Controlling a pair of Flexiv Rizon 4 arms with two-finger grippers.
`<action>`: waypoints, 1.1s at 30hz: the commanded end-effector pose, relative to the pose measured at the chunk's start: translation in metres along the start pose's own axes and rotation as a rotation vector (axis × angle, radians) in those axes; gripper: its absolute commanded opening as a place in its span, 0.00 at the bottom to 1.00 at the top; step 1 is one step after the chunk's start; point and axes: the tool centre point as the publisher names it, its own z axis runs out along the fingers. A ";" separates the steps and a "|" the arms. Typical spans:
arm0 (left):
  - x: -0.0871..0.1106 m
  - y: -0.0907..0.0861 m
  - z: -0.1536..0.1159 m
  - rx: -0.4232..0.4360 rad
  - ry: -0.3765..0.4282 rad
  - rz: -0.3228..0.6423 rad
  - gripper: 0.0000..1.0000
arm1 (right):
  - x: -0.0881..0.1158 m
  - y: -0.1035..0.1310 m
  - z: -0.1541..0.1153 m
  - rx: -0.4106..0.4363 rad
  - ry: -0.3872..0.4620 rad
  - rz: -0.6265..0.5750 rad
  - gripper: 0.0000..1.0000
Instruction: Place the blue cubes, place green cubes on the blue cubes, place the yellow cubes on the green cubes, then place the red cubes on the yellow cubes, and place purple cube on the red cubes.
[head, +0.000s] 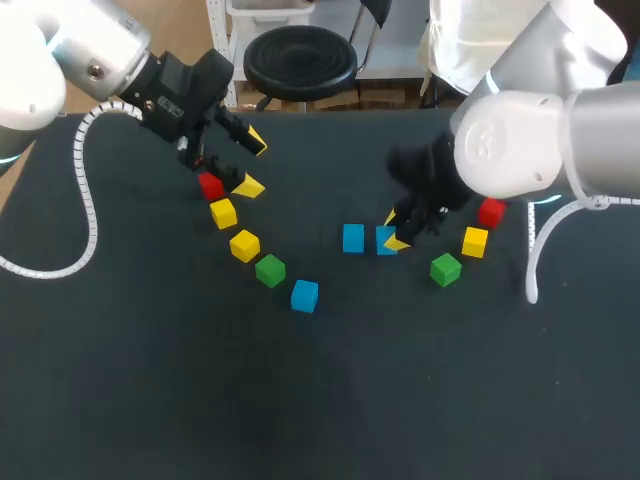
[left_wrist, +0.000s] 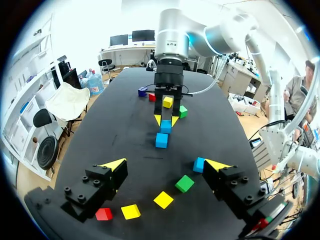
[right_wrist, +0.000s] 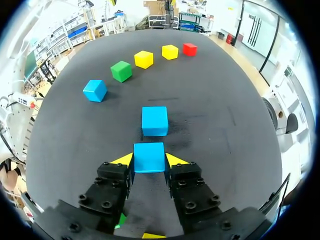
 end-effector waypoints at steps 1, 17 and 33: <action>0.000 0.000 0.000 0.000 0.001 0.001 1.00 | -0.001 0.000 0.004 0.007 -0.003 0.000 0.00; 0.000 0.000 0.000 0.000 0.001 0.001 1.00 | 0.002 -0.007 0.003 0.018 -0.011 -0.002 0.00; 0.000 0.000 0.000 0.000 0.001 0.001 1.00 | 0.002 -0.010 0.010 -0.002 -0.014 -0.011 0.00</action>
